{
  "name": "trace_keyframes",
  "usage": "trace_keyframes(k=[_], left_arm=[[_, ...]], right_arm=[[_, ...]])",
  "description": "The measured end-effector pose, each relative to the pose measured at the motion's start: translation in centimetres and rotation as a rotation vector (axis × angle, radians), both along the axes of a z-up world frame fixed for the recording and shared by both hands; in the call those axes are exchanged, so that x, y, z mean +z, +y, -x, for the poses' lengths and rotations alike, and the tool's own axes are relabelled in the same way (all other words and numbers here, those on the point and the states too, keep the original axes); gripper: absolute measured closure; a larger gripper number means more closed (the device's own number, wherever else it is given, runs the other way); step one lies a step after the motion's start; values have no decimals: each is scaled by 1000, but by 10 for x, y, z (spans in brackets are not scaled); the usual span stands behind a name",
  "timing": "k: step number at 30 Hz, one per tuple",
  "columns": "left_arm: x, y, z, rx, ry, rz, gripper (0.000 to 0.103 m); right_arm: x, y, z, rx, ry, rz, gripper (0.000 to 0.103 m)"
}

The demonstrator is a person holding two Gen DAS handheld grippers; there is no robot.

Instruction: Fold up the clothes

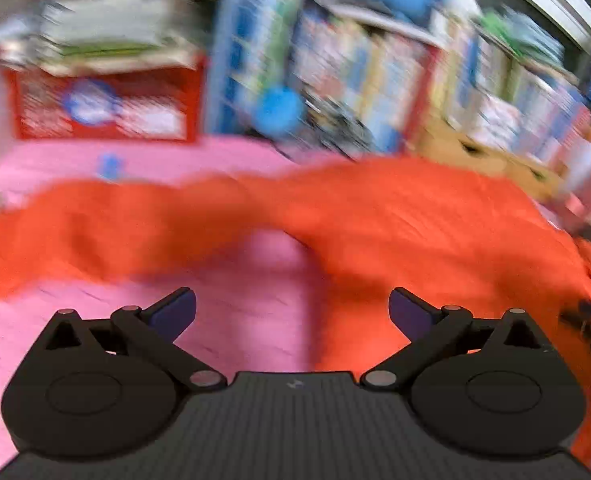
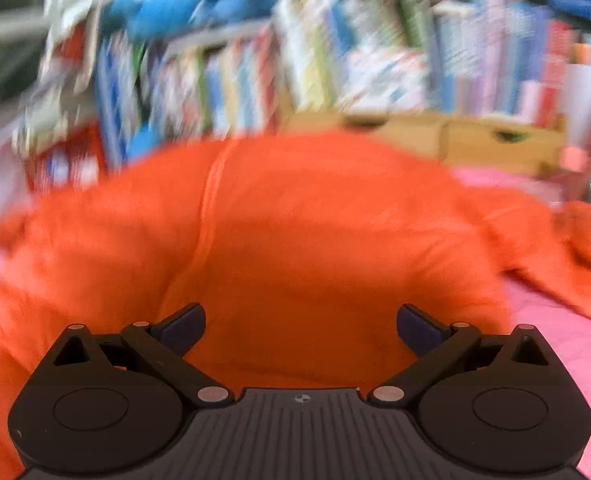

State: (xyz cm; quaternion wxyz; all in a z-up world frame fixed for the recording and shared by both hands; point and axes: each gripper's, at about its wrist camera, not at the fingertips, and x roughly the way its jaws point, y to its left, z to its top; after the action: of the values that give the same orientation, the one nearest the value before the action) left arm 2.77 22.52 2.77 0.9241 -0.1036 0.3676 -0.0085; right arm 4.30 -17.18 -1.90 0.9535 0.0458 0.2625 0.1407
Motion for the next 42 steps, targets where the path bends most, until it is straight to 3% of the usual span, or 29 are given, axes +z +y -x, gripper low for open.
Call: trace_keyframes(k=[3, 7, 10, 11, 12, 13, 14, 15, 17, 21, 25, 29, 32, 33, 36, 38, 39, 42], left_arm=[[-19, -15, -23, 13, 26, 36, 0], [-47, -18, -58, 114, 66, 175, 0], [-47, -32, -69, 100, 52, 182, 35], [-46, -33, -71, 80, 59, 206, 65], [-46, -35, -71, 57, 64, 232, 72], [-43, -38, -67, 37, 60, 242, 73], [-39, -40, -63, 11, 46, 240, 76], [-33, -40, -56, -17, 23, 244, 76], [-19, -32, -36, -62, -19, 308, 76], [-3, -7, 21, -117, -112, 477, 76], [-19, 18, 60, -67, -112, 475, 76], [-34, 35, 84, 35, -66, 356, 76], [-25, 41, 99, 90, -93, 241, 75], [-17, 40, 102, 88, -116, 197, 69], [7, 22, 93, 35, -174, 98, 54], [16, 1, 77, -14, -200, 72, 47], [17, -11, 68, -32, -209, 62, 47], [9, -51, 38, -80, -189, 49, 47]], right_arm=[[5, -34, -2, -86, 7, -40, 0], [7, -74, -13, -177, 50, -86, 0], [-6, -84, -41, -166, 160, -129, 0], [-10, -85, -49, -144, 195, -166, 1], [-14, -84, -56, -115, 230, -211, 12], [-17, -82, -60, -87, 250, -252, 40], [-19, -77, -61, -66, 262, -272, 53], [-19, -71, -59, -53, 259, -268, 64], [-13, -63, -45, 4, 210, -275, 70], [5, -68, -6, 138, 138, -339, 70], [10, -84, 33, 200, 113, -307, 68], [-5, -83, 49, 129, 201, -75, 68], [-7, -84, 56, 40, 227, 120, 49], [1, -87, 57, 6, 206, 144, 41], [35, -90, 55, -60, 88, 166, 38], [57, -77, 45, -43, -15, 132, 23], [62, -64, 35, -12, -59, 114, 13], [63, -27, -6, 34, -115, 128, 11]])
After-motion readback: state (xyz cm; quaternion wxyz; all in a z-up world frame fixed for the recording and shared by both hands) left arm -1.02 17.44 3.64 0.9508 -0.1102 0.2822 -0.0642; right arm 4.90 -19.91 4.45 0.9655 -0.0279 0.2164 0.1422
